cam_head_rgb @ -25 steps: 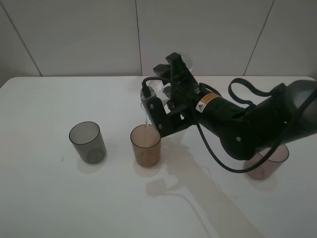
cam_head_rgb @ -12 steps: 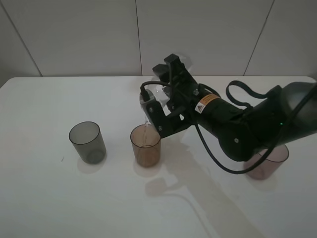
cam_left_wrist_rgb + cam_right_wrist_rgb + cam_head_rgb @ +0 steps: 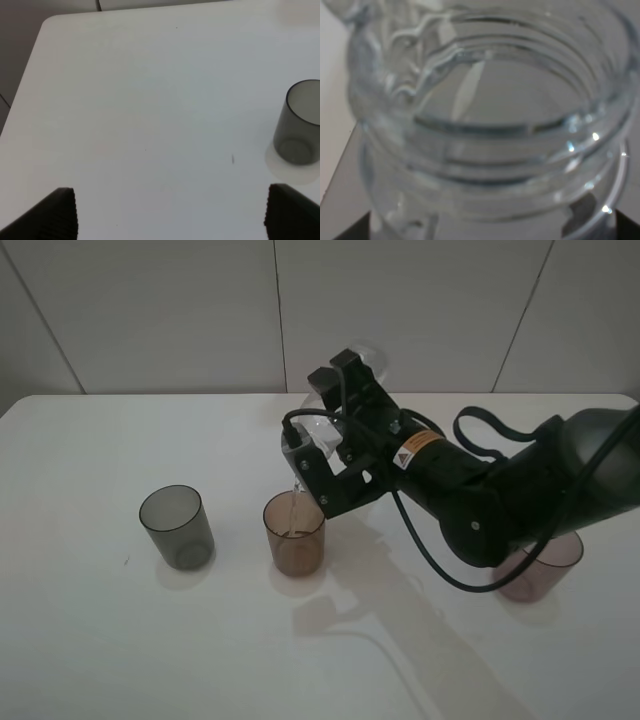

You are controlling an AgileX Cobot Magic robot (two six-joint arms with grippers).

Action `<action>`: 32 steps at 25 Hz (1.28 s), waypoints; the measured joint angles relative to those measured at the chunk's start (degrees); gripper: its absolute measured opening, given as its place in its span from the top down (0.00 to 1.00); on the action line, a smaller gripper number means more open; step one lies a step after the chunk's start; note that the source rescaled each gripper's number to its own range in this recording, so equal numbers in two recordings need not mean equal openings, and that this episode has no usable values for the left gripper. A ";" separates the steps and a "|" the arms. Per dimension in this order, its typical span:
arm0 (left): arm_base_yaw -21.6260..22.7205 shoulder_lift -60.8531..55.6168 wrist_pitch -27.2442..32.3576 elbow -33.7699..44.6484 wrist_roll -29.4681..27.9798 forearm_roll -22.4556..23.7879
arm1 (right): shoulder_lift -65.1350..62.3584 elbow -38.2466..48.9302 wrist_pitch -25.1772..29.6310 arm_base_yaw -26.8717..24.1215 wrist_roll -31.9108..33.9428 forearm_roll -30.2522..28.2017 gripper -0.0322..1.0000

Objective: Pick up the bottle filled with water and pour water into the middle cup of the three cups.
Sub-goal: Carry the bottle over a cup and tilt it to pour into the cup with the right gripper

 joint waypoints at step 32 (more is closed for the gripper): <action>0.00 0.00 0.00 0.00 0.00 0.00 | 0.00 0.42 -6.05 1.34 -5.15 -0.17 0.94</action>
